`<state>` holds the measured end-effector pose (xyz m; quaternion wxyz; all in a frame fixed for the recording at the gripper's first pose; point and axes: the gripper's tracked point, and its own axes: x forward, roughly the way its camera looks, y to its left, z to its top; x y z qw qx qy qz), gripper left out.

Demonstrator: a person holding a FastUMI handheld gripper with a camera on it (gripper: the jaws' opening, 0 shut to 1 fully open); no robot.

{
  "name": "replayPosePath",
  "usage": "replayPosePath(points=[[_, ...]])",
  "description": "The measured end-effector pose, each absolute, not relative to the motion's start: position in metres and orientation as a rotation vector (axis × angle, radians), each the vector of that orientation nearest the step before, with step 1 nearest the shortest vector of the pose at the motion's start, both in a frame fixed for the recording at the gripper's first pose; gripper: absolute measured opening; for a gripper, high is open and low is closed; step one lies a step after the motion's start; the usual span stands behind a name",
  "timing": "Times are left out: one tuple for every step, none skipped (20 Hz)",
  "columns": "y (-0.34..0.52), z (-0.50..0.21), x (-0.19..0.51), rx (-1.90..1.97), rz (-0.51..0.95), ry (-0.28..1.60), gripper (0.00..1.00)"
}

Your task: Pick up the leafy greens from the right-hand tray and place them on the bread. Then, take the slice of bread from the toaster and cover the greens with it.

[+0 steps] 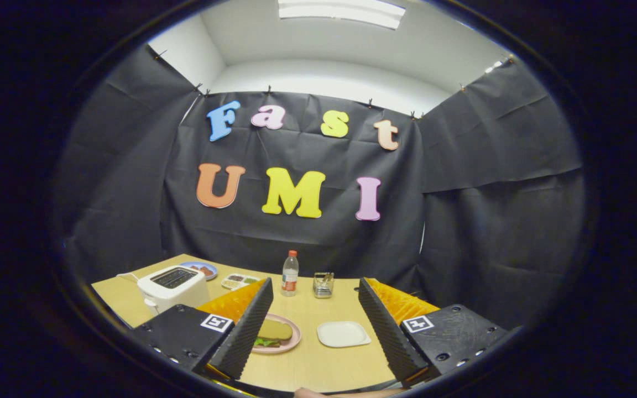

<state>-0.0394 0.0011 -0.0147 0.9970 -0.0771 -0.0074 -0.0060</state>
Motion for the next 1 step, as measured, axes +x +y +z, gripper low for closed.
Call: replayPosePath(points=[[0.0018, -0.0138, -0.0389, -0.154, -0.006, -0.017, 0.96]])
